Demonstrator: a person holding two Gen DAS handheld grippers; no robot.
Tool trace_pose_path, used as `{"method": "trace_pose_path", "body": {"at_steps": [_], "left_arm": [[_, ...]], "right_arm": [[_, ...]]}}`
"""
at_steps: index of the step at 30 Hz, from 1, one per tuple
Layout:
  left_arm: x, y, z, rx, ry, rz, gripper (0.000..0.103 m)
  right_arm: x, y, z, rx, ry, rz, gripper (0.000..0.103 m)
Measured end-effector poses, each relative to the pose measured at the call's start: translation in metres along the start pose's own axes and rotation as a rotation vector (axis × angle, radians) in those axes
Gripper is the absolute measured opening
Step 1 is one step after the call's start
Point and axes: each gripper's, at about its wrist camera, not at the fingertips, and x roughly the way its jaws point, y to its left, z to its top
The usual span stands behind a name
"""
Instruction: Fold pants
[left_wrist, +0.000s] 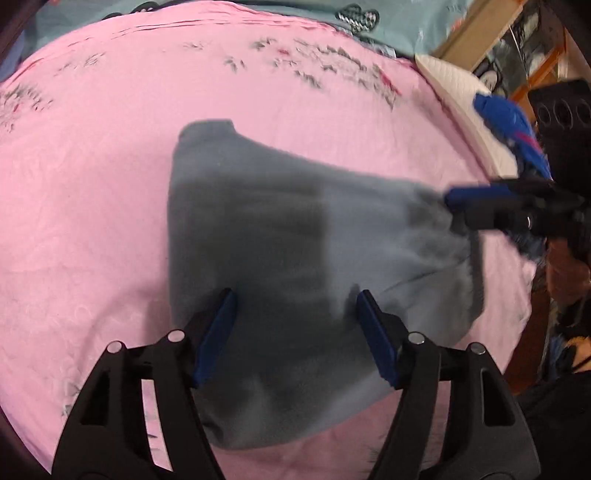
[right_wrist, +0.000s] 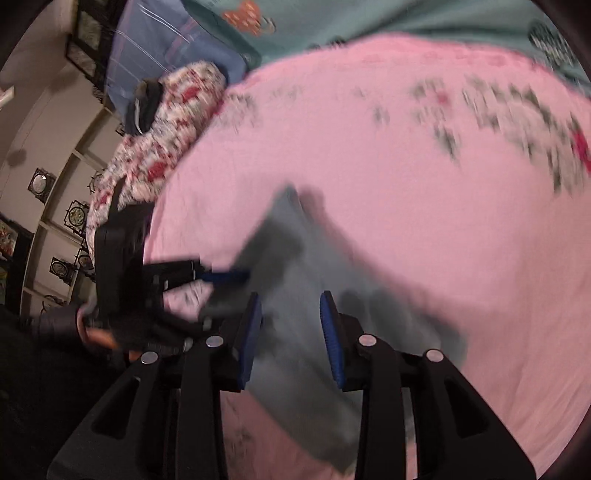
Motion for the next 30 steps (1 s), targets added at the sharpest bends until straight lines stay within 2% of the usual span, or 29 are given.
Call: {"method": "trace_pose_path", "body": {"at_steps": [2, 3, 4, 5, 6, 7, 8, 9, 10, 11, 14, 17, 19, 26, 30], "left_arm": [[0.002, -0.006, -0.002, 0.046, 0.005, 0.016, 0.071], [0.003, -0.008, -0.002, 0.057, 0.017, 0.018, 0.071], [0.004, -0.009, -0.002, 0.061, 0.022, 0.017, 0.071], [0.005, -0.009, 0.001, 0.061, 0.026, 0.016, 0.072], [0.004, -0.01, 0.003, 0.062, 0.03, 0.013, 0.073], [0.006, -0.012, 0.004, 0.063, 0.036, 0.01, 0.074], [0.009, -0.012, 0.008, 0.066, 0.04, 0.014, 0.075], [0.009, -0.012, 0.01, 0.074, 0.044, 0.022, 0.075], [0.009, -0.009, 0.008, 0.081, 0.047, 0.026, 0.076], [0.009, -0.01, 0.009, 0.085, 0.05, 0.03, 0.076], [-0.001, -0.005, 0.009, 0.078, 0.046, 0.03, 0.077], [-0.018, 0.006, 0.018, 0.041, -0.009, 0.041, 0.087], [-0.028, 0.02, 0.028, -0.008, -0.04, 0.042, 0.091], [-0.011, 0.069, 0.066, -0.172, 0.013, 0.014, 0.091], [0.013, 0.072, 0.085, -0.169, 0.061, -0.026, 0.091]], "right_arm": [[0.009, -0.023, -0.028, 0.029, 0.026, -0.155, 0.031], [0.007, -0.044, -0.04, 0.089, -0.001, -0.196, 0.011], [0.0, -0.061, -0.046, 0.168, -0.051, -0.155, 0.0], [-0.01, -0.077, -0.053, 0.285, -0.102, -0.12, 0.0], [-0.018, -0.082, -0.057, 0.353, -0.145, -0.085, 0.002], [-0.026, -0.078, -0.058, 0.362, -0.183, -0.071, 0.005], [-0.034, -0.066, -0.057, 0.325, -0.22, -0.093, 0.021], [-0.039, -0.056, -0.056, 0.292, -0.241, -0.132, 0.046], [-0.043, -0.048, -0.055, 0.274, -0.263, -0.182, 0.054], [-0.047, -0.042, -0.054, 0.256, -0.291, -0.216, 0.058], [-0.043, -0.048, -0.05, 0.24, -0.28, -0.254, 0.058], [-0.028, -0.07, -0.047, 0.265, -0.223, -0.279, 0.058], [-0.019, -0.079, -0.046, 0.273, -0.189, -0.265, 0.058], [-0.005, -0.082, -0.046, 0.251, -0.129, -0.21, 0.058], [0.003, -0.074, -0.049, 0.208, -0.122, -0.271, 0.054]]}}
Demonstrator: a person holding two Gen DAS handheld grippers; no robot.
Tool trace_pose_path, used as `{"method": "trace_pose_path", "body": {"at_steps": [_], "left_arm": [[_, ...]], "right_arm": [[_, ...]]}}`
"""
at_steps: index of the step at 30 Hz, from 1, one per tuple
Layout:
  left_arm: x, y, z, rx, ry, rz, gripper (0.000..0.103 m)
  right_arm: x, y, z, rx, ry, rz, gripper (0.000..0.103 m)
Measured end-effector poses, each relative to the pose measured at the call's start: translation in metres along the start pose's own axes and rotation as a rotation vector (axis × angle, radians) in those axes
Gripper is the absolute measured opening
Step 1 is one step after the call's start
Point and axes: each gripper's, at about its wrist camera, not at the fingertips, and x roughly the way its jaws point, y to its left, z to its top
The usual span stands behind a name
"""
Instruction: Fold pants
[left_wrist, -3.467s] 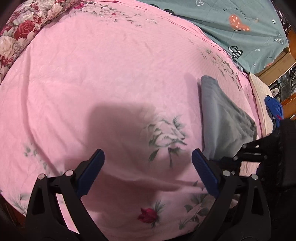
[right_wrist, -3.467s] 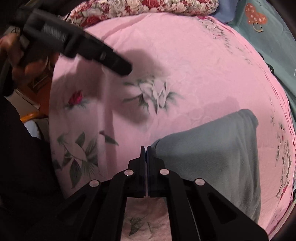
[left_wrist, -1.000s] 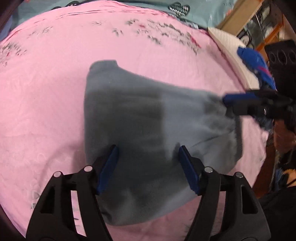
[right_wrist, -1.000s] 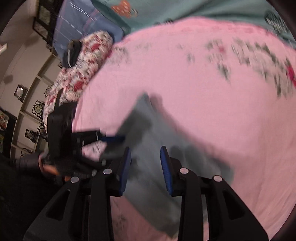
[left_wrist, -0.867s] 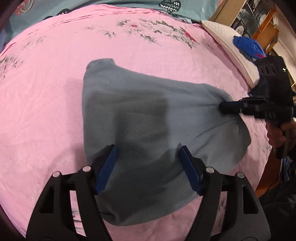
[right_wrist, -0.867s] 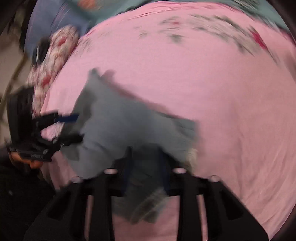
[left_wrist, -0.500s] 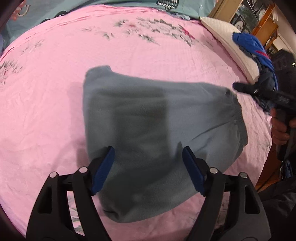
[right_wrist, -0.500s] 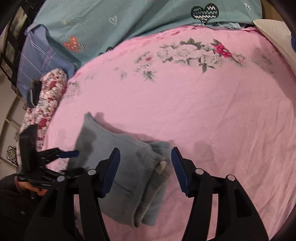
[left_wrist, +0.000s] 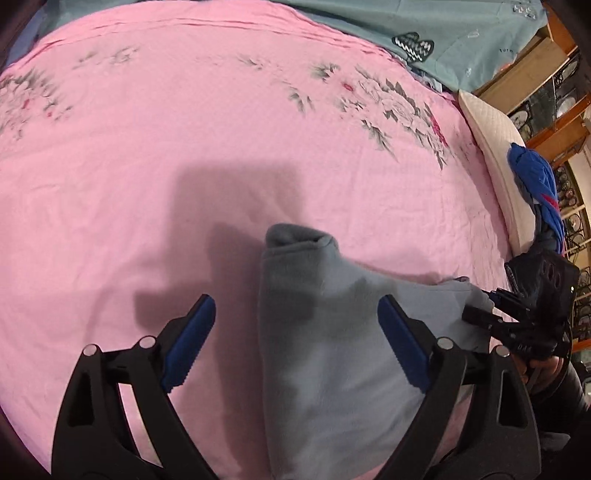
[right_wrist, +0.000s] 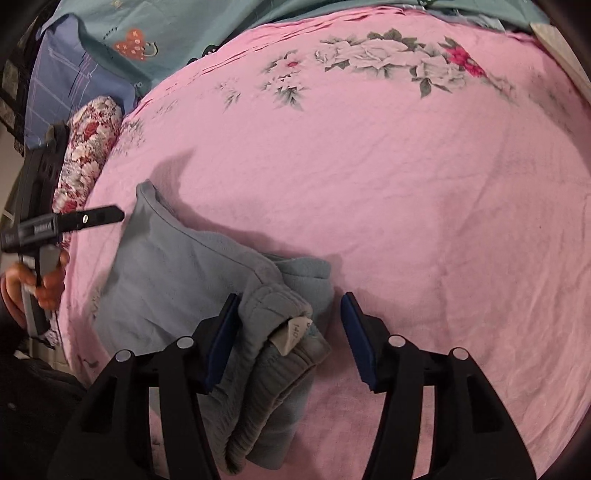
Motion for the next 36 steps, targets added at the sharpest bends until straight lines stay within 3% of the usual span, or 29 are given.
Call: {"method": "trace_pose_path", "body": {"at_steps": [4, 7, 9, 12, 18, 22, 29, 36], "left_arm": [[0.024, -0.003, 0.008, -0.003, 0.061, -0.042, 0.089], [0.026, -0.01, 0.01, 0.031, 0.036, -0.027, 0.063], [0.026, -0.012, 0.011, 0.031, 0.014, 0.026, 0.031], [0.014, -0.009, 0.006, 0.003, -0.039, 0.028, 0.017], [-0.022, -0.008, -0.005, -0.012, -0.158, 0.052, 0.015], [-0.052, 0.008, 0.002, -0.032, -0.242, 0.068, 0.015], [-0.102, 0.061, 0.055, -0.047, -0.367, 0.139, 0.015], [-0.118, 0.116, 0.123, -0.025, -0.406, 0.188, 0.015]], "right_arm": [[0.001, 0.002, -0.002, 0.013, -0.016, -0.008, 0.041], [-0.001, 0.005, -0.003, 0.013, -0.028, -0.022, 0.032], [-0.004, 0.011, -0.003, -0.006, -0.037, -0.05, 0.028], [-0.01, 0.025, -0.002, -0.049, -0.066, -0.098, 0.025], [-0.032, 0.052, 0.015, -0.107, -0.173, -0.145, 0.025], [-0.029, 0.075, 0.047, -0.158, -0.227, -0.169, 0.024], [0.005, 0.124, 0.122, -0.227, -0.289, -0.183, 0.024], [0.046, 0.166, 0.193, -0.28, -0.339, -0.24, 0.024]]}}
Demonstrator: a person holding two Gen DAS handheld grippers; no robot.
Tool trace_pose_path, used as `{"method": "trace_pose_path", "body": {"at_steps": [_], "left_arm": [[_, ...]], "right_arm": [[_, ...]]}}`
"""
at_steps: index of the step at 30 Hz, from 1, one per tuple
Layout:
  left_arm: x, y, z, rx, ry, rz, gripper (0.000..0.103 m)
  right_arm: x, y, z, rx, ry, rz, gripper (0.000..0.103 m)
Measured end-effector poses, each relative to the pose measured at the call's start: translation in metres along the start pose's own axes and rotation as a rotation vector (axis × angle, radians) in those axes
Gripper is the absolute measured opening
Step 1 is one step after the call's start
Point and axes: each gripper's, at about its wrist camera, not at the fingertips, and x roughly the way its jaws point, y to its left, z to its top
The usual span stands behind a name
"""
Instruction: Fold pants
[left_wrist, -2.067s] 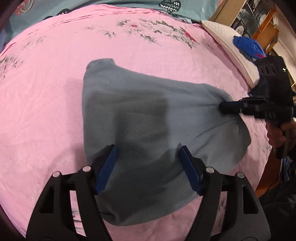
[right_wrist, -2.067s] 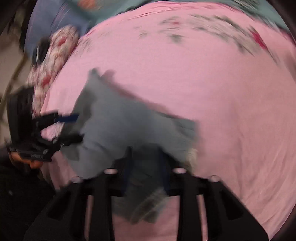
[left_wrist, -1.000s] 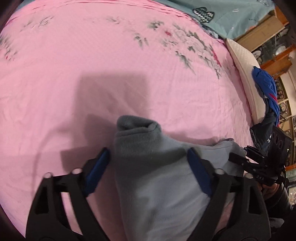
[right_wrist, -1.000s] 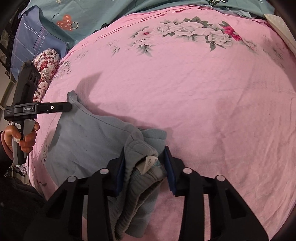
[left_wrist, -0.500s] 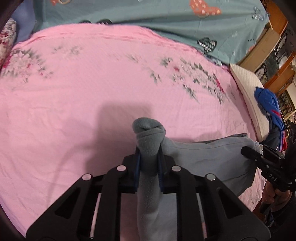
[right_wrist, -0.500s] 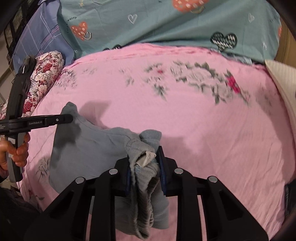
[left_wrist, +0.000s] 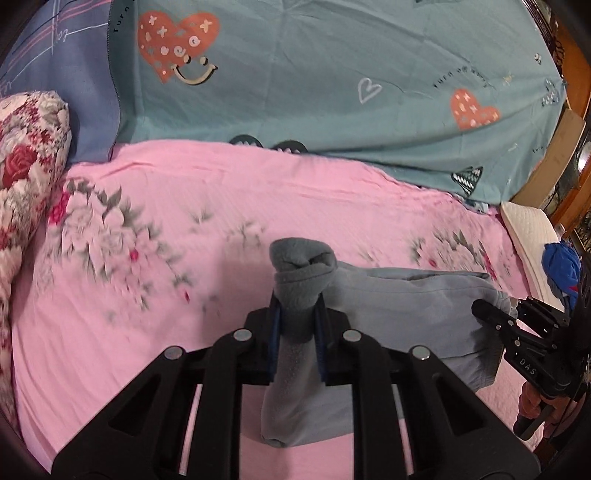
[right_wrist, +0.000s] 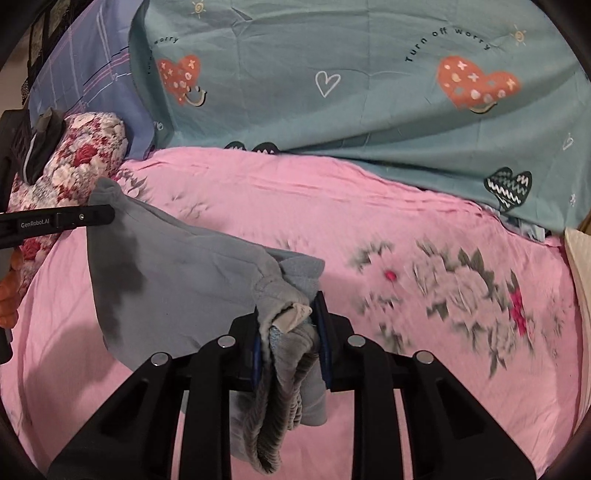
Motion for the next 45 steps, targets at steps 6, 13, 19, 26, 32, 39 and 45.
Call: {"method": "trace_pose_path", "body": {"at_steps": [6, 13, 19, 26, 32, 39, 45], "left_arm": [[0.053, 0.016, 0.052, 0.073, 0.001, 0.011, 0.015], [0.103, 0.011, 0.093, 0.076, -0.001, 0.053, 0.015], [0.141, 0.015, 0.113, 0.055, -0.006, 0.101, 0.018], [0.183, 0.034, 0.102, 0.03, 0.08, 0.283, 0.054], [0.111, 0.033, 0.094, -0.023, -0.035, 0.205, 0.072], [0.137, -0.006, 0.039, 0.083, 0.076, -0.002, 0.064], [0.165, -0.01, 0.016, 0.162, 0.139, 0.065, 0.062]], "right_arm": [[0.059, -0.014, 0.05, 0.072, -0.007, -0.064, 0.024], [0.113, -0.041, 0.085, 0.153, 0.032, -0.1, 0.024], [0.138, -0.056, 0.098, 0.146, 0.023, -0.1, 0.024], [0.18, -0.065, 0.087, 0.119, 0.151, -0.136, 0.047], [0.101, -0.069, 0.085, 0.201, -0.004, -0.081, 0.05], [0.107, -0.036, 0.064, 0.143, 0.04, 0.095, 0.034], [0.144, -0.076, 0.038, 0.276, 0.174, 0.104, 0.016]]}}
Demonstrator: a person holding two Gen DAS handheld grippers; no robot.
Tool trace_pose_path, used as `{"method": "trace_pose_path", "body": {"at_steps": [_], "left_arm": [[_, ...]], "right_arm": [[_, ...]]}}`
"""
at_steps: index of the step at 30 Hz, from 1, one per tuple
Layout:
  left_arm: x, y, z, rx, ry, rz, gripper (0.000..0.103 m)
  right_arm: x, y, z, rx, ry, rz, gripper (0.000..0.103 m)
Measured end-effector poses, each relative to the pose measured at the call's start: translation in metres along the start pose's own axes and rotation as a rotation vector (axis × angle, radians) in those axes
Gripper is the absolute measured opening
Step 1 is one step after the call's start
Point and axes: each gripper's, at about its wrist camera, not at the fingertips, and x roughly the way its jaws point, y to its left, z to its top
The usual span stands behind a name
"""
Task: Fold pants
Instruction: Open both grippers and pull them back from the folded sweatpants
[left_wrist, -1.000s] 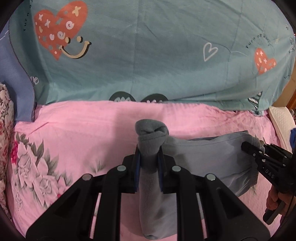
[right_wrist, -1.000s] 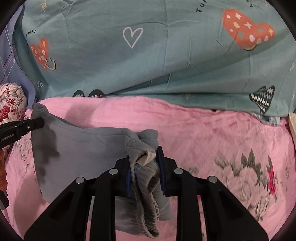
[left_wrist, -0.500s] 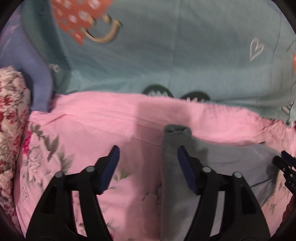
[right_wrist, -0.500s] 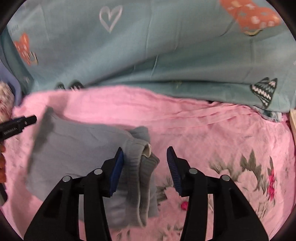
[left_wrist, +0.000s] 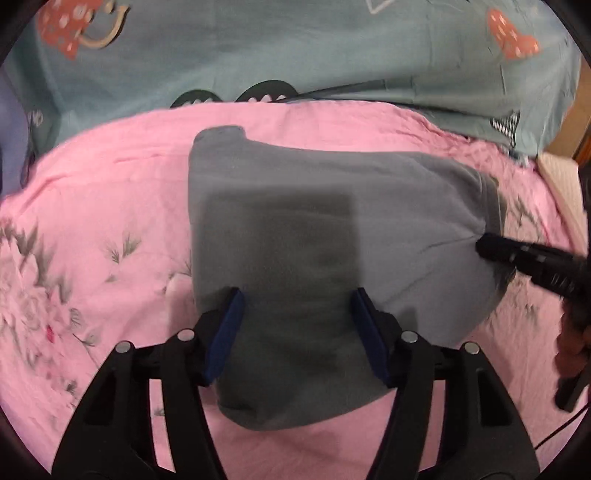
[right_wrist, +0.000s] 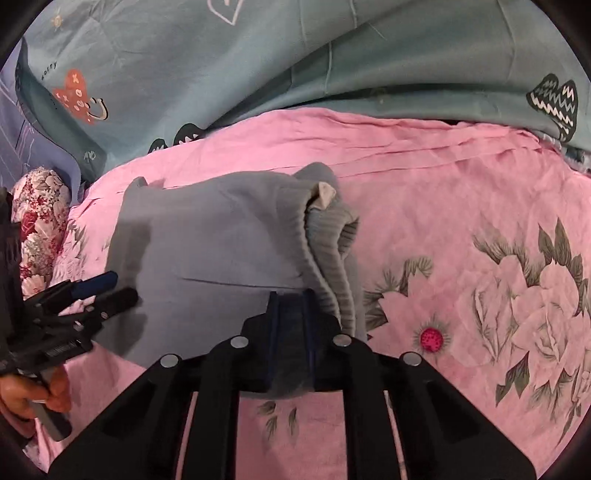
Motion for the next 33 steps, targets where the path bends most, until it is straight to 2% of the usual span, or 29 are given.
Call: {"method": "trace_pose_path", "body": {"at_steps": [1, 2, 3, 4, 5, 7, 9, 10, 12, 14, 16, 19, 20, 21, 22, 24, 26, 27, 31, 33], "left_arm": [[-0.006, -0.001, 0.003, -0.01, 0.005, 0.004, 0.061], [-0.016, 0.001, 0.006, -0.029, -0.017, 0.001, 0.063], [-0.027, 0.0, 0.007, -0.05, -0.052, -0.011, 0.07], [-0.037, -0.002, 0.007, -0.069, -0.08, -0.018, 0.074], [-0.041, -0.003, 0.006, -0.082, -0.087, -0.019, 0.078], [-0.033, -0.003, -0.003, -0.094, -0.053, 0.006, 0.078], [-0.011, 0.0, -0.021, -0.1, 0.038, 0.051, 0.078], [-0.009, -0.003, -0.028, -0.059, 0.02, 0.074, 0.079], [-0.011, -0.014, -0.026, 0.011, 0.047, 0.106, 0.078], [-0.023, -0.015, -0.018, -0.011, 0.012, 0.063, 0.078], [-0.027, -0.015, -0.009, -0.031, -0.009, 0.082, 0.079], [-0.007, -0.014, -0.007, -0.055, 0.06, 0.108, 0.08], [0.002, -0.015, -0.007, -0.049, 0.089, 0.122, 0.081], [0.007, -0.016, -0.008, -0.041, 0.091, 0.127, 0.083], [0.005, -0.017, -0.009, -0.033, 0.083, 0.133, 0.083], [-0.004, -0.017, -0.005, -0.066, 0.102, 0.119, 0.081], [-0.025, -0.02, -0.001, -0.084, 0.068, 0.106, 0.081], [-0.034, -0.023, 0.0, -0.075, 0.048, 0.113, 0.084], [-0.065, -0.034, 0.004, -0.06, 0.001, 0.119, 0.09], [-0.078, -0.04, 0.003, -0.057, -0.009, 0.127, 0.093]], "right_arm": [[-0.007, 0.003, 0.004, 0.009, 0.017, -0.003, 0.017], [-0.018, 0.008, 0.008, 0.004, -0.007, -0.011, 0.024], [-0.03, 0.011, 0.009, -0.008, -0.054, -0.014, 0.033], [-0.039, 0.016, 0.01, -0.018, -0.09, -0.009, 0.034], [-0.041, 0.016, 0.013, -0.016, -0.096, 0.003, 0.034], [-0.029, 0.013, 0.012, 0.001, -0.057, -0.003, 0.034], [-0.01, 0.005, 0.009, 0.014, -0.008, -0.049, 0.034], [-0.004, 0.001, 0.008, 0.007, -0.011, -0.055, 0.033], [-0.01, 0.007, 0.018, 0.004, 0.012, -0.062, 0.033], [-0.03, 0.019, 0.031, 0.012, -0.078, -0.004, 0.034], [-0.034, 0.027, 0.044, -0.005, -0.129, 0.016, 0.034], [0.009, 0.016, 0.056, 0.026, -0.029, -0.046, 0.034], [0.031, 0.01, 0.053, 0.007, 0.032, -0.081, 0.033], [0.034, 0.013, 0.049, -0.038, 0.0, -0.076, 0.034], [0.035, 0.017, 0.048, -0.075, 0.007, -0.089, 0.034], [0.022, 0.028, 0.049, -0.085, 0.016, -0.087, 0.035], [-0.008, 0.034, 0.046, -0.067, -0.061, -0.02, 0.039], [-0.023, 0.037, 0.041, -0.066, -0.096, -0.013, 0.043], [-0.064, 0.05, 0.014, -0.071, -0.158, -0.023, 0.047], [-0.079, 0.058, 0.0, -0.092, -0.172, -0.058, 0.05]]}}
